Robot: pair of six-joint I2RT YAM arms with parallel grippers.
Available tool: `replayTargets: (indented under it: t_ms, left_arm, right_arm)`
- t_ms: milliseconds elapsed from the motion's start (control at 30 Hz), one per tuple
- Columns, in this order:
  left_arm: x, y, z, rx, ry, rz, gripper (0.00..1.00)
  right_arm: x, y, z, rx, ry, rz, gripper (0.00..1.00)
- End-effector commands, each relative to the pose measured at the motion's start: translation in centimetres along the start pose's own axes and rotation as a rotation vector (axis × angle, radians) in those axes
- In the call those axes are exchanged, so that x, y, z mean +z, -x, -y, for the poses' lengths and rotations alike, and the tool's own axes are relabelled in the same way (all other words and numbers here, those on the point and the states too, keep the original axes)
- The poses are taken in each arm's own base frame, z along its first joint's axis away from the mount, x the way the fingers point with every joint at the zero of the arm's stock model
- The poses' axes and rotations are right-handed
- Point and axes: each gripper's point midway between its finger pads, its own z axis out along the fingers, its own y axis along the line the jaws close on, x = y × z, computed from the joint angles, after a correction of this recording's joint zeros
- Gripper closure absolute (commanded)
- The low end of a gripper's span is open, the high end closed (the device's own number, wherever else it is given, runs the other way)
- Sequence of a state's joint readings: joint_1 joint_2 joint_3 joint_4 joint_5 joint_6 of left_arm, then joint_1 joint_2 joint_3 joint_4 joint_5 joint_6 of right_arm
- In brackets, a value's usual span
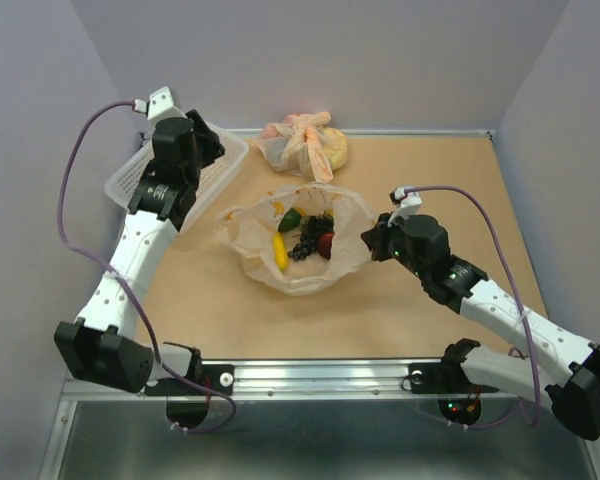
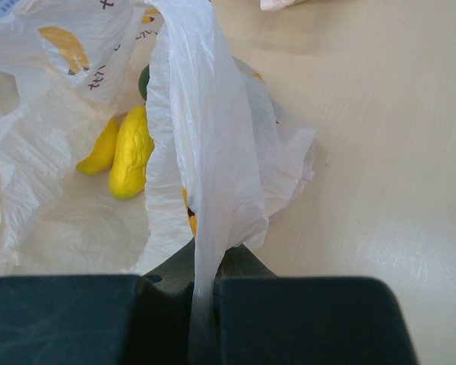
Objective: Untie the knot of the plastic bag and take out the fruit
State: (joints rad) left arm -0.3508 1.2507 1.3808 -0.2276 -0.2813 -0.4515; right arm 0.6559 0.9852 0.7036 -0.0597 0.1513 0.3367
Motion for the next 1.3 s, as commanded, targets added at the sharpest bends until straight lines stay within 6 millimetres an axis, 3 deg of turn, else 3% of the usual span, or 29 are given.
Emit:
replayTargets:
  t_ms: [0,100,167,200,233,300,333,400,433,533,667,800,833,867,900,1000,1033,1067,1100,1200,1267]
  left_arm:
    - [5.9,0.5,-7.9,-0.058,0.165,0.022,1.00]
    - [9.6,-0.6,-12.7,-0.117,0.271,0.011,1.00]
    - [11.2,-0.9,-15.0,-0.123,0.338,0.014,0.99]
    - [12.0,-0.9,-15.2,-0.121,0.349,0.017,0.96]
    - [13.3,-1.9,-17.8,-0.126,0.407,-0.002,0.89]
    - [14.4,-2.5,-19.3,-0.127,0.450,-0.010,0.81]
    - [15.3,-3.3,-20.1,-0.125,0.472,-0.025,0.68]
    - [16.0,-4.3,-21.6,-0.120,0.521,-0.032,0.51]
    - [16.1,-4.5,-21.6,-0.119,0.523,-0.033,0.32]
    - [15.7,-4.7,-21.7,-0.117,0.527,-0.037,0.03]
    - [14.3,-4.1,-21.1,-0.118,0.506,-0.028,0.01]
    - [11.2,-3.5,-18.2,-0.109,0.450,-0.006,0.02]
    - [9.7,-3.8,-15.9,-0.089,0.399,-0.007,0.02]
    - [8.8,-3.9,-14.8,-0.078,0.379,-0.004,0.02]
    - [7.0,-4.4,-11.9,-0.044,0.315,-0.012,0.03]
    - [3.0,-5.1,-7.2,0.025,0.215,0.000,0.06]
    - [1.8,-6.0,-5.9,0.041,0.183,-0.020,0.07]
    - [0.2,-7.7,-2.8,0.056,0.101,-0.054,0.07]
    - [-1.3,-8.1,-1.9,0.047,0.071,-0.057,0.06]
    - [-4.9,-11.8,1.7,0.013,-0.019,-0.146,0.06]
    - [-7.0,-14.0,2.9,-0.003,-0.062,-0.199,0.06]
  right_arm:
    - [-0.4,0.1,-0.9,0.015,0.054,0.021,1.00]
    - [-0.5,0.3,-1.2,0.021,0.066,0.022,1.00]
    - [-0.6,0.3,-1.2,0.019,0.067,0.020,1.00]
    - [-0.6,0.3,-1.2,0.019,0.069,0.021,1.00]
    - [-0.6,0.3,-1.2,0.018,0.069,0.020,1.00]
    - [-0.5,0.1,-1.3,0.014,0.076,0.014,1.00]
    - [-0.5,0.1,-1.4,0.012,0.078,0.011,0.99]
    - [-0.6,0.1,-1.4,0.011,0.082,0.012,1.00]
    - [-0.6,0.1,-1.4,0.011,0.082,0.012,1.00]
    - [-0.7,0.3,-1.4,0.007,0.082,0.017,1.00]
    - [-0.6,0.1,-1.2,0.001,0.074,0.014,1.00]
    - [-0.4,0.2,-1.0,-0.009,0.058,0.016,1.00]
    - [-0.4,0.2,-0.9,-0.016,0.055,0.018,1.00]
    - [-0.3,0.2,-0.6,-0.017,0.040,0.019,1.00]
    - [-0.3,0.3,-0.5,-0.022,0.033,0.023,0.99]
    - [-0.1,0.2,-0.1,-0.038,0.017,0.021,1.00]
    - [-0.1,0.1,-0.1,-0.043,0.016,0.018,1.00]
    - [-0.1,0.1,-0.1,-0.046,0.016,0.019,1.00]
    - [0.0,0.0,0.0,-0.047,0.015,0.015,1.00]
    - [0.0,-0.2,-0.1,-0.043,0.021,0.008,1.00]
    - [0.1,-0.5,-0.1,-0.040,0.020,-0.002,1.00]
